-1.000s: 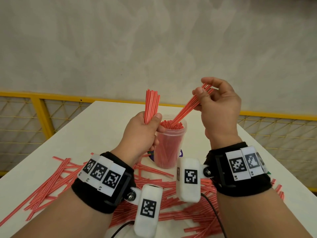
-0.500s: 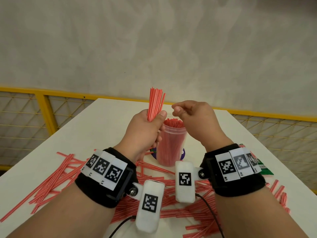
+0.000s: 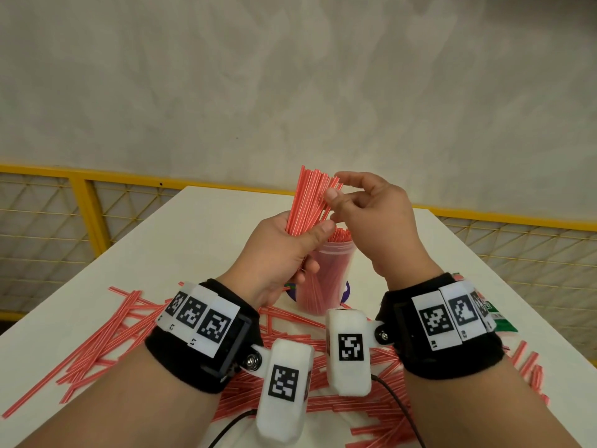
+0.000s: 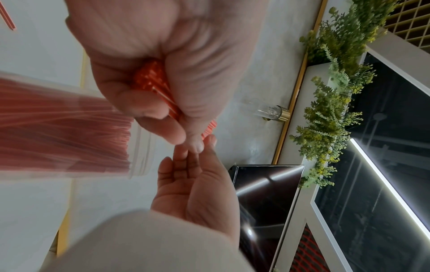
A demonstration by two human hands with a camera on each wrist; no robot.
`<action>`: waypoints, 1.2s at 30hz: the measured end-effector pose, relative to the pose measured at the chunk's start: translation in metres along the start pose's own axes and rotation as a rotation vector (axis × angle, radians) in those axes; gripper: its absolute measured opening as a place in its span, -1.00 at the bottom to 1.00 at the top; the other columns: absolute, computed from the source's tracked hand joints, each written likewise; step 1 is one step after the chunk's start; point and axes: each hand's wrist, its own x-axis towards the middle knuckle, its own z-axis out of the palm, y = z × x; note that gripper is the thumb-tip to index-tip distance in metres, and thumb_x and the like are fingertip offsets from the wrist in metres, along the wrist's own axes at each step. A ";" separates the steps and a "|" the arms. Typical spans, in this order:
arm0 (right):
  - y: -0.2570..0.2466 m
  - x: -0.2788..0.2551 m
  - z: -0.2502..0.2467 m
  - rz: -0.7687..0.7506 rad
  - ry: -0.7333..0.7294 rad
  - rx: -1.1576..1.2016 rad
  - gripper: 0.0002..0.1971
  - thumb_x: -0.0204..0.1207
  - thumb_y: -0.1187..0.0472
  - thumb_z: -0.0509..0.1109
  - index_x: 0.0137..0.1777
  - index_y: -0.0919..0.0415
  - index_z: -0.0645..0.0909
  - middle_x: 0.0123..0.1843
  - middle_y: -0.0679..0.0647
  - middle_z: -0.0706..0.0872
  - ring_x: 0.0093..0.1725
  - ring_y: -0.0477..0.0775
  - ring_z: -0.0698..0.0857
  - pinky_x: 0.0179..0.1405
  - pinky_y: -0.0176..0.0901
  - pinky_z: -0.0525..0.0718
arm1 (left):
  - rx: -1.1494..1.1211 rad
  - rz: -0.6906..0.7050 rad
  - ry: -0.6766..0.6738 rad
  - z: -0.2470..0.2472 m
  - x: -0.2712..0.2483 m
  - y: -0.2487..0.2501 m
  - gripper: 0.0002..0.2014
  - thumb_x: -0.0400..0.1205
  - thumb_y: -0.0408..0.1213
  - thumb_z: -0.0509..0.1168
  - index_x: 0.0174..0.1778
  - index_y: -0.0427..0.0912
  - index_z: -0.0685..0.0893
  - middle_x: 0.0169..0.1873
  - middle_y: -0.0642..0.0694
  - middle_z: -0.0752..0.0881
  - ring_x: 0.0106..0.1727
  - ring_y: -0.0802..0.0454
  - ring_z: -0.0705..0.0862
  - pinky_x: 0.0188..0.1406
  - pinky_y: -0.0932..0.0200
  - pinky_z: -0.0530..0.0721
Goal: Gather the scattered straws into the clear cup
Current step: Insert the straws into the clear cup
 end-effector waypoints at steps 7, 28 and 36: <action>0.000 -0.002 -0.001 0.064 -0.005 0.181 -0.75 0.50 0.27 0.52 0.15 0.08 0.66 -0.42 -0.01 0.74 -0.40 -0.16 0.72 -0.28 -0.28 0.63 | 0.000 0.023 -0.029 0.002 -0.002 0.000 -0.70 0.41 0.05 0.48 -0.07 -0.03 0.70 -0.54 0.04 0.63 -0.63 0.14 0.52 -0.74 0.31 0.39; -0.002 -0.003 -0.001 0.120 0.015 0.376 -0.75 0.49 0.39 0.50 0.12 0.18 0.64 -0.32 0.24 0.76 -0.36 0.09 0.74 -0.37 -0.15 0.69 | -0.015 -0.002 0.033 0.003 -0.002 0.004 -0.78 0.66 0.03 0.31 -0.03 -0.05 0.68 -0.36 -0.07 0.79 -0.61 0.06 0.63 -0.75 0.30 0.44; -0.006 -0.004 -0.002 0.092 -0.037 0.323 -0.72 0.51 0.34 0.49 0.16 0.02 0.69 -0.19 0.24 0.83 -0.29 0.10 0.79 -0.33 -0.19 0.71 | 0.072 0.070 0.065 0.003 -0.003 0.004 -0.83 0.66 -0.02 0.33 0.03 -0.02 0.68 -0.37 -0.04 0.80 -0.58 0.04 0.67 -0.72 0.27 0.49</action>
